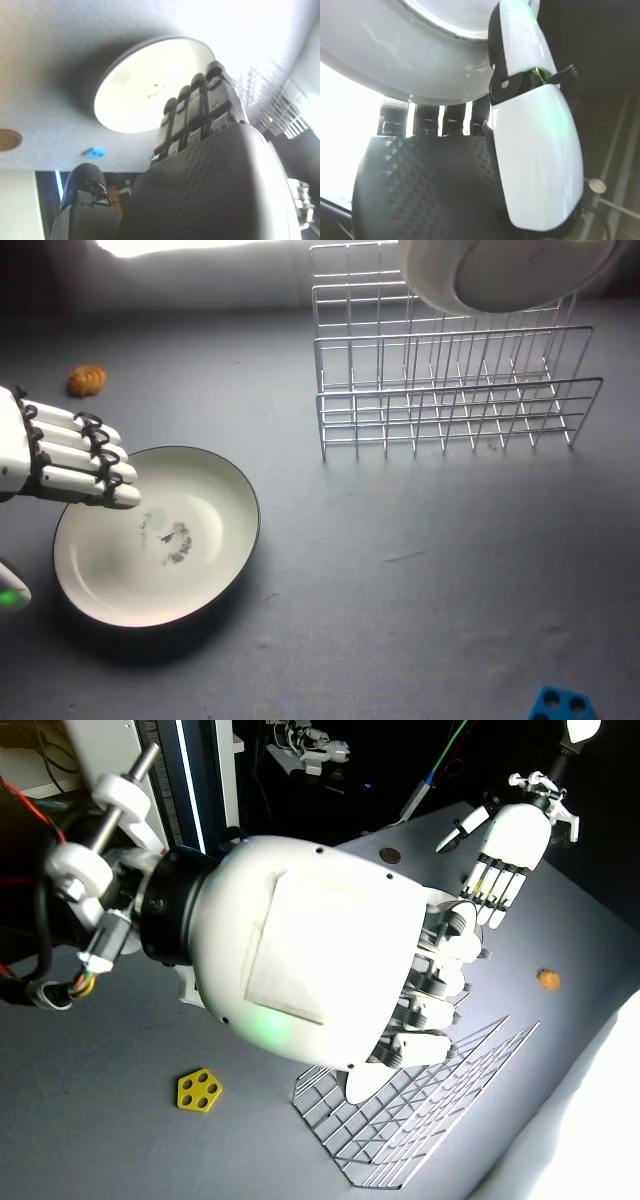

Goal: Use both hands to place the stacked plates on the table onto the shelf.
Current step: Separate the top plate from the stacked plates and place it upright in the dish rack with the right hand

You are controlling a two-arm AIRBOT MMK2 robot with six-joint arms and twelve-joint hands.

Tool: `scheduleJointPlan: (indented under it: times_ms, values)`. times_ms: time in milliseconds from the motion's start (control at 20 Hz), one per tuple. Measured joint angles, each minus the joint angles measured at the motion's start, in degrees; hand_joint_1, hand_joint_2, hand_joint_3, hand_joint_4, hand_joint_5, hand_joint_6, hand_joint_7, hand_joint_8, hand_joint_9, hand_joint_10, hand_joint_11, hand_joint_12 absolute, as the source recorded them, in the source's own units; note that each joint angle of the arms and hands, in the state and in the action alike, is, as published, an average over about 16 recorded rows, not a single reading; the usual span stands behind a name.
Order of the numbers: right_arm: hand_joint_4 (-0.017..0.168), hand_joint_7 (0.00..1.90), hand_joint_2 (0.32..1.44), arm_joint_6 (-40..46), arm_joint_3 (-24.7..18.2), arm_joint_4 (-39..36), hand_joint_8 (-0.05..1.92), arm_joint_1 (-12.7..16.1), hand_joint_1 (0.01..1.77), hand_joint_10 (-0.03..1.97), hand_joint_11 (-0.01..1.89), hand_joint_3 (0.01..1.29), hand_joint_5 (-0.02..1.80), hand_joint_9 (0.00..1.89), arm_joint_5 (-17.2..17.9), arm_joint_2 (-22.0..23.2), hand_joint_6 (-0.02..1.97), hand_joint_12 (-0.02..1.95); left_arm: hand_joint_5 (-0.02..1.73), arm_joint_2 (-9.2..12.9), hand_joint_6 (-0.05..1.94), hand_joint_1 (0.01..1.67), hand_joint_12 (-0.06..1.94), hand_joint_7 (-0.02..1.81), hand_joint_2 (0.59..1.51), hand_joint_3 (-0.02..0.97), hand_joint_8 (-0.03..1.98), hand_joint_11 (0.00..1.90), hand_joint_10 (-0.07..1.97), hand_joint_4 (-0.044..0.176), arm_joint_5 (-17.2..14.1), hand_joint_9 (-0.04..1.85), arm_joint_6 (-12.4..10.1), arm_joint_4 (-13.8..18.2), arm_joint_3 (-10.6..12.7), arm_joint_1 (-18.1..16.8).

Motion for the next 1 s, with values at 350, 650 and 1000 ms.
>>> scheduleJointPlan:
  times_ms: [350,650,1000]
  values:
    - [-0.008,0.87,1.06,0.2,2.9,1.2,1.09,0.3,1.34,1.33,0.65,0.01,0.79,0.8,-2.2,-2.9,1.21,1.4,0.01,-0.4,0.01,0.02,0.01,0.02,1.116,0.005,0.0,0.02,0.01,0.001,0.9,0.02,0.4,-0.1,0.3,1.2]
    - [-0.008,0.87,1.06,-0.3,5.5,1.7,1.09,0.4,1.34,1.32,0.66,0.01,0.79,0.81,-3.1,-5.6,1.21,1.39,0.02,-0.6,0.01,0.02,0.01,0.03,1.114,0.005,0.0,0.02,0.01,0.001,1.1,0.02,0.4,-0.1,0.5,1.6]
    - [-0.007,0.87,1.06,-0.5,8.5,1.9,1.1,0.0,1.34,1.28,0.65,0.01,0.79,0.82,-3.4,-8.5,1.2,1.41,0.01,-0.7,0.01,0.02,0.01,0.03,1.11,0.005,0.0,0.02,0.01,0.001,1.2,0.02,0.5,0.0,0.5,1.8]
